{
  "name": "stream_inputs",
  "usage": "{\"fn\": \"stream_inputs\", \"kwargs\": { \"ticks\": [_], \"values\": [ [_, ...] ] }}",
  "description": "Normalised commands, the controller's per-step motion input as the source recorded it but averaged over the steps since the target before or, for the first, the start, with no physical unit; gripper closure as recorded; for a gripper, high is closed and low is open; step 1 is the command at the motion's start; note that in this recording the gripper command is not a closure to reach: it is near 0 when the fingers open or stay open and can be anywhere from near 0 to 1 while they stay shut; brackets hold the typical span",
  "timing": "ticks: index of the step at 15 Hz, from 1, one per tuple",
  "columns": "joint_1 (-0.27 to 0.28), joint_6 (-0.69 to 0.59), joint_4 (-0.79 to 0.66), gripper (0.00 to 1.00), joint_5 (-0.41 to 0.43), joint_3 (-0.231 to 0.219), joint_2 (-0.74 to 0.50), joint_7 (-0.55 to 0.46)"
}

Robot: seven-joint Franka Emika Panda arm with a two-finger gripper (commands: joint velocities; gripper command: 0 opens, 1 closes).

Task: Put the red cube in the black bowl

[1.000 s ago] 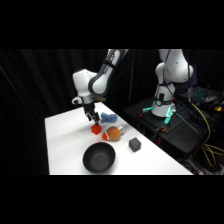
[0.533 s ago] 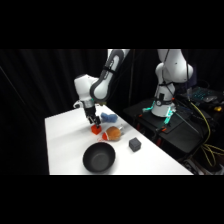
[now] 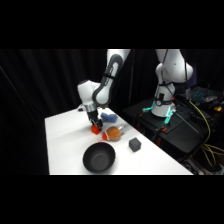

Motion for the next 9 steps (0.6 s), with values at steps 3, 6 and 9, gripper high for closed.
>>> {"fn": "stream_inputs", "kwargs": {
  "ticks": [3, 6, 9],
  "values": [
    [-0.123, 0.13, 0.03, 1.0, -0.039, 0.103, 0.05, -0.03],
    [-0.079, 0.05, 0.05, 1.0, -0.08, 0.069, -0.01, 0.04],
    [-0.015, -0.04, -0.02, 1.0, -0.13, 0.023, -0.16, 0.12]
  ]
}}
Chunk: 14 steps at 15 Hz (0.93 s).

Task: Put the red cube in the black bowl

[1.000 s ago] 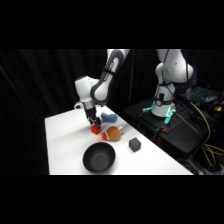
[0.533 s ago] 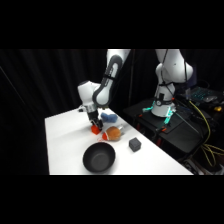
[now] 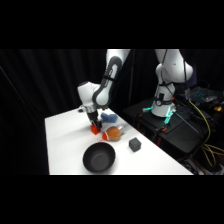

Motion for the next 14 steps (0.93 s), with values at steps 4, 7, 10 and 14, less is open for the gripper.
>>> {"fn": "stream_inputs", "kwargs": {
  "ticks": [4, 7, 10, 14],
  "values": [
    [0.099, -0.25, -0.09, 1.0, -0.187, -0.051, -0.39, 0.25],
    [0.183, -0.51, -0.05, 1.0, -0.17, -0.092, -0.5, 0.28],
    [0.212, -0.47, -0.03, 1.0, -0.125, -0.068, -0.48, 0.26],
    [0.241, -0.31, -0.02, 1.0, -0.153, -0.061, -0.29, 0.35]
  ]
}}
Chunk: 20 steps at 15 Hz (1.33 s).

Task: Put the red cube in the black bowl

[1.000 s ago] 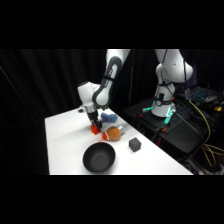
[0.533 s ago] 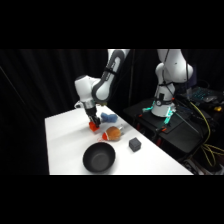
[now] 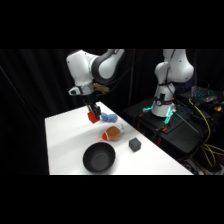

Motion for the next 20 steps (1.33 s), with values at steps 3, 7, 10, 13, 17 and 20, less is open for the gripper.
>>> {"fn": "stream_inputs", "kwargs": {
  "ticks": [3, 7, 10, 13, 17, 20],
  "values": [
    [0.214, -0.12, 0.03, 1.0, -0.068, -0.003, -0.04, 0.34],
    [0.198, 0.0, 0.14, 1.0, -0.03, 0.041, 0.13, 0.34],
    [0.142, -0.02, 0.28, 1.0, -0.041, 0.033, 0.22, 0.24],
    [0.058, 0.01, 0.38, 1.0, -0.003, 0.024, 0.28, 0.1],
    [-0.003, 0.14, 0.38, 1.0, 0.076, 0.039, 0.3, -0.01],
    [-0.045, 0.17, 0.31, 1.0, 0.169, 0.074, 0.28, -0.06]
  ]
}}
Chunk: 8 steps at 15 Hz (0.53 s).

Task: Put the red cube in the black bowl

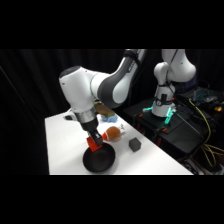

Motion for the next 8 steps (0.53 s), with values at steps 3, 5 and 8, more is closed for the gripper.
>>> {"fn": "stream_inputs", "kwargs": {
  "ticks": [3, 5, 8],
  "values": [
    [-0.057, 0.06, 0.21, 0.0, 0.172, 0.079, 0.19, -0.04],
    [-0.059, -0.03, 0.16, 0.0, 0.136, 0.071, 0.1, -0.04],
    [0.013, -0.29, 0.18, 0.0, 0.043, 0.009, 0.01, 0.13]
  ]
}}
